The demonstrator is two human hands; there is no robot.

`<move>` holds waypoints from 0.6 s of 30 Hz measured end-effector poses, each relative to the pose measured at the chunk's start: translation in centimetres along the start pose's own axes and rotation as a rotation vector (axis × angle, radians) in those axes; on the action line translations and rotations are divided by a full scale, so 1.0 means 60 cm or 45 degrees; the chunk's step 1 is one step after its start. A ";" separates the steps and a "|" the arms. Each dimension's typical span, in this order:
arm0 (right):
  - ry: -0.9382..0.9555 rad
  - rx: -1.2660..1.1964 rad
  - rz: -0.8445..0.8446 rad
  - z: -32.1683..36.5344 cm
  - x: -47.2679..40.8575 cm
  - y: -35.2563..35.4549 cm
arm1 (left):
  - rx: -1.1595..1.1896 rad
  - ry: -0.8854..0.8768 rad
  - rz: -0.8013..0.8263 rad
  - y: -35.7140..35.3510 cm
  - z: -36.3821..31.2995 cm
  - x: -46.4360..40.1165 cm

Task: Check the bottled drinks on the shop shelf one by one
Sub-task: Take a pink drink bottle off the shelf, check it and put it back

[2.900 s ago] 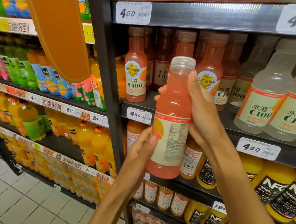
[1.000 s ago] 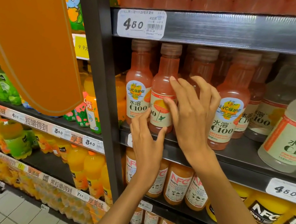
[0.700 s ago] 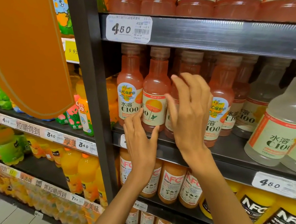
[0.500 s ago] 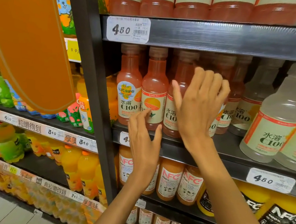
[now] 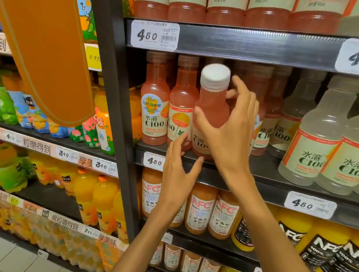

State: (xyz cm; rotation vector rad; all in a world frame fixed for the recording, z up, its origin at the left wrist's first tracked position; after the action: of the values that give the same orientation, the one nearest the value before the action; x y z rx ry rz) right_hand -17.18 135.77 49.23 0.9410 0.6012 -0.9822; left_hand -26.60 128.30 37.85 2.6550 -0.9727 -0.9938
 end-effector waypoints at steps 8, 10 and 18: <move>-0.218 -0.948 0.254 -0.024 0.017 0.017 | 0.120 0.019 0.127 0.010 -0.018 0.015; -0.249 -1.156 0.292 -0.026 0.026 0.022 | 0.166 -0.009 0.215 0.012 -0.036 0.020; -0.543 -1.510 0.593 -0.039 0.072 -0.020 | 0.478 0.229 0.372 -0.008 -0.045 0.097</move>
State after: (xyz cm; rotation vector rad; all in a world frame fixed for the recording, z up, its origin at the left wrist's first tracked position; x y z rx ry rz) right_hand -16.35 135.69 44.25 -0.1994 0.4494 -0.2538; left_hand -21.34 124.84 36.64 2.7042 -1.5763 -0.5433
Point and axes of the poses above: each hand's wrist, its own x-axis away from the middle knuckle, its own y-axis out of the back of the hand, z = x × y, the point moved 9 cm from there along -x, towards the middle knuckle, and after that the axes turned 13 degrees about z, right-handed, at the moved point
